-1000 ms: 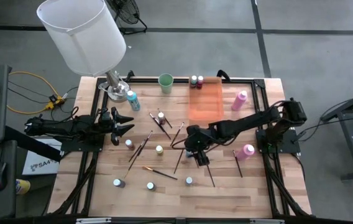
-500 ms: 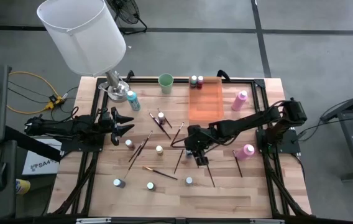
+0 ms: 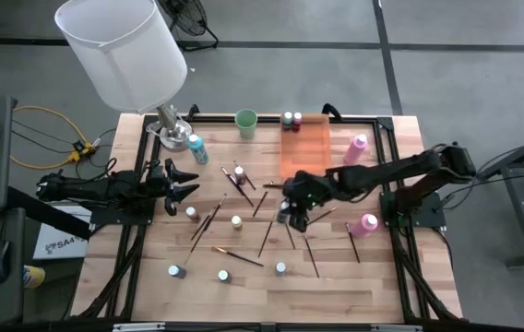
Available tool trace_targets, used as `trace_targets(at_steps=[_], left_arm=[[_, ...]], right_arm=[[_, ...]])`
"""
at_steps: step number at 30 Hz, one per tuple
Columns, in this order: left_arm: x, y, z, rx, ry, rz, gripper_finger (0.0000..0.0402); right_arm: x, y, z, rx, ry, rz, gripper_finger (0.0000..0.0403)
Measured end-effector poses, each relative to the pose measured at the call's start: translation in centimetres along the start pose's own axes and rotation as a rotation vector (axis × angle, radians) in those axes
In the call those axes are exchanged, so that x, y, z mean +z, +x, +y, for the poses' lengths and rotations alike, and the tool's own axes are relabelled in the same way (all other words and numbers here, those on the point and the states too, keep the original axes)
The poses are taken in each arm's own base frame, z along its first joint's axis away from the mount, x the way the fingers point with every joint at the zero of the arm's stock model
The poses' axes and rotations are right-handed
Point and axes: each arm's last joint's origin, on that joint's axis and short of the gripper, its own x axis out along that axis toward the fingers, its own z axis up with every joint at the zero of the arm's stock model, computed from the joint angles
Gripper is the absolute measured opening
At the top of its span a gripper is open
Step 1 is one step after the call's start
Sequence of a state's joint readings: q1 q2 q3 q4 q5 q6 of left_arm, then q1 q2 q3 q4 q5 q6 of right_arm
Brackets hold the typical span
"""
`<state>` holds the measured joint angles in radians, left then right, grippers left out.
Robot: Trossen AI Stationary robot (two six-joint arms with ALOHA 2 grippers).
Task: Pick & Place Paint Supplies
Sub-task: Put the blue paint bottle into the orange bin
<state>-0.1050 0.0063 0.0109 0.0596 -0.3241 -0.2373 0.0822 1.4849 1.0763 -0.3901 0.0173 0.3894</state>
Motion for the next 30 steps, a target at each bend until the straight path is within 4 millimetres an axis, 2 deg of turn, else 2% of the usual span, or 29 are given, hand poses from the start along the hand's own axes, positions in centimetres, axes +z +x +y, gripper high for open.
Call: trace_targets(at_steps=[9,15,24,30], left_arm=[[0.0,0.0,0.0,0.000,0.000,0.000,0.0168],[0.0,0.0,0.0,0.000,0.000,0.000,0.0168],[0.0,0.0,0.0,-0.001,0.000,0.000,0.0168],[0.0,0.0,0.0,-0.001,0.000,0.000,0.0168]], right_arm=[[0.9,-6.5,-3.5,-0.152,0.065,-0.090,0.0116],[1.2,-9.1,-6.5,-0.237,0.098,-0.125,0.0118],[1.7,-10.4,-11.5,-0.384,0.220,-0.150,0.0117],[1.7,-9.8,-15.6,-0.513,0.331,-0.119,0.0119]])
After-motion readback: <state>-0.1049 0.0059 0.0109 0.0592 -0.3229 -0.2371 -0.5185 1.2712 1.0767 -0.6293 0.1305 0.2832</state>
